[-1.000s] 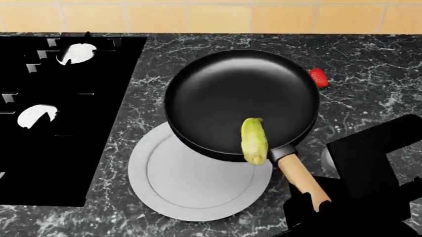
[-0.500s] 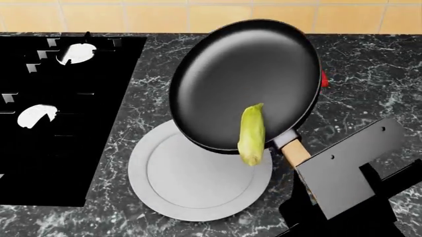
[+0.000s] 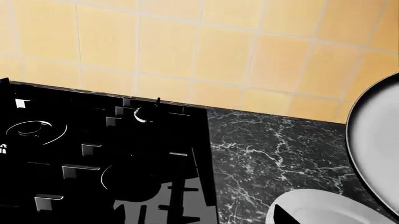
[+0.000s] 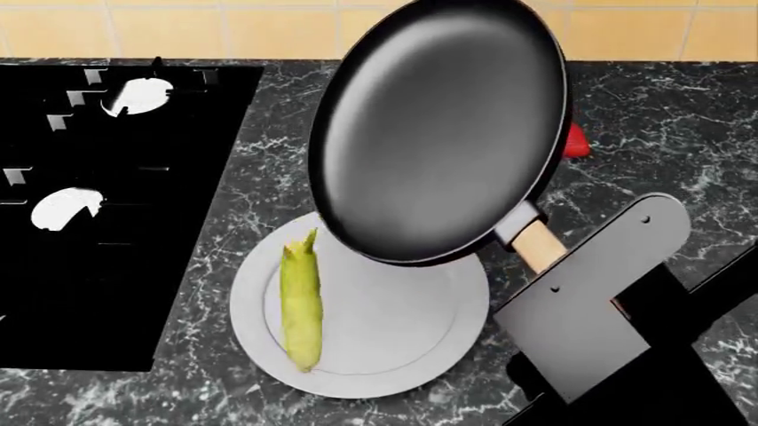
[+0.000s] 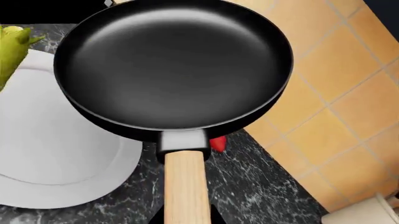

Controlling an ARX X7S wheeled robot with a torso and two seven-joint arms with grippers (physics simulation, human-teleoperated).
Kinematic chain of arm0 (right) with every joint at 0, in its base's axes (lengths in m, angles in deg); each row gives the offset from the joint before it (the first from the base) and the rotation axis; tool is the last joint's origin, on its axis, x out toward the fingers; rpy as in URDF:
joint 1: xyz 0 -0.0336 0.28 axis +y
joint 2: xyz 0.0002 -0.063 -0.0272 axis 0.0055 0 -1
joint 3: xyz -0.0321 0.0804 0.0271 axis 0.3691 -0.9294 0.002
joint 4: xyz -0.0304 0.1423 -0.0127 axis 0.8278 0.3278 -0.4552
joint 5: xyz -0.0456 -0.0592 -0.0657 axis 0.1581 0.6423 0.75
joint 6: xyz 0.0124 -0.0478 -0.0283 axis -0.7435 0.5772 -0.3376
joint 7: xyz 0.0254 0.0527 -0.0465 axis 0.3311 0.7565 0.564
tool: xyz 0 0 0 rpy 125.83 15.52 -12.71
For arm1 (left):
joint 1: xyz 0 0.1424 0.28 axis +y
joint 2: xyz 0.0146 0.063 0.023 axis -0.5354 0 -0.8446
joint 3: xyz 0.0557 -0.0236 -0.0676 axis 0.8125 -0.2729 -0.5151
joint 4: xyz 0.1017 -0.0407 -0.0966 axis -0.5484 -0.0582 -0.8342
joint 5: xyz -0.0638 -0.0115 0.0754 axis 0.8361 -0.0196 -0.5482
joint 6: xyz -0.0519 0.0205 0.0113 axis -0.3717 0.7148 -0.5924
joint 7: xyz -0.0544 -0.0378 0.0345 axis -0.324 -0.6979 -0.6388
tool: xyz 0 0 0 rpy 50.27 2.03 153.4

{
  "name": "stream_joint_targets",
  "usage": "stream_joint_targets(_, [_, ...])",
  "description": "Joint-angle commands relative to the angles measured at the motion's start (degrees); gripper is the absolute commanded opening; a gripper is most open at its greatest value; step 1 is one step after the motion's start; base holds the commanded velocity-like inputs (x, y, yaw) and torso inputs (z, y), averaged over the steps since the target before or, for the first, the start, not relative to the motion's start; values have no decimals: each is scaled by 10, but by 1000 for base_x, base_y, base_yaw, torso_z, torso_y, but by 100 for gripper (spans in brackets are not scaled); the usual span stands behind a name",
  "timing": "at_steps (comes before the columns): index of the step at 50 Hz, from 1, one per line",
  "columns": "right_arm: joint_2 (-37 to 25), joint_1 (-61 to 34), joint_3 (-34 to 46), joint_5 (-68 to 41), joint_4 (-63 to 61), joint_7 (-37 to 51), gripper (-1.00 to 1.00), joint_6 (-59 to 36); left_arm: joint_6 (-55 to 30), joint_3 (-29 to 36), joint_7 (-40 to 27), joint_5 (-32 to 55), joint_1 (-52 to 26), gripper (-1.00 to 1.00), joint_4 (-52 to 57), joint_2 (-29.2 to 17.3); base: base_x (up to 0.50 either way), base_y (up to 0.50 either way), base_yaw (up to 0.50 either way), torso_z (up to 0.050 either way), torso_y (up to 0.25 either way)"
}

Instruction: Pick up the pan and dump the vegetables in it onto the plate. Then return the pan to the stove.

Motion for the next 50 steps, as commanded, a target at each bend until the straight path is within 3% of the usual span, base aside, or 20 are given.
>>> stream_joint_targets(1, [-16, -14, -39, 87, -28, 31, -100, -17, 3, 2, -1, 3, 0, 100, -1, -1, 0, 0, 0, 0, 0])
stream_joint_targets(14, [-22, -52, -120, 31, -34, 66, -100, -91, -1, 4, -8, 10, -4, 100, 3, -2, 0, 0, 0, 1, 2])
stream_joint_targets(18, [5, -48, -191, -18, -15, 56, -100, -74, -3, 4, -10, 13, -8, 100, 3, -3, 0, 0, 0, 0, 3])
stream_joint_targets(25, [118, 46, -380, -202, 93, 67, -100, -57, -5, 3, -12, 18, -11, 100, 2, -4, 0, 0, 0, 1, 1])
stream_joint_targets(31, [135, 66, -355, -220, 131, 13, -100, -52, -11, -3, -15, 28, -15, 100, 2, -6, 0, 0, 0, 0, 2])
stream_joint_targets(43, [138, 103, -365, -206, 132, 11, -100, -24, -23, -20, -21, 49, -20, 100, 2, -14, 0, 0, 0, 1, 3])
stream_joint_targets(50, [135, 108, -375, -222, 127, 20, -100, -25, -20, -16, -25, 49, -15, 100, 8, -12, 18, 498, 0, 1, 3])
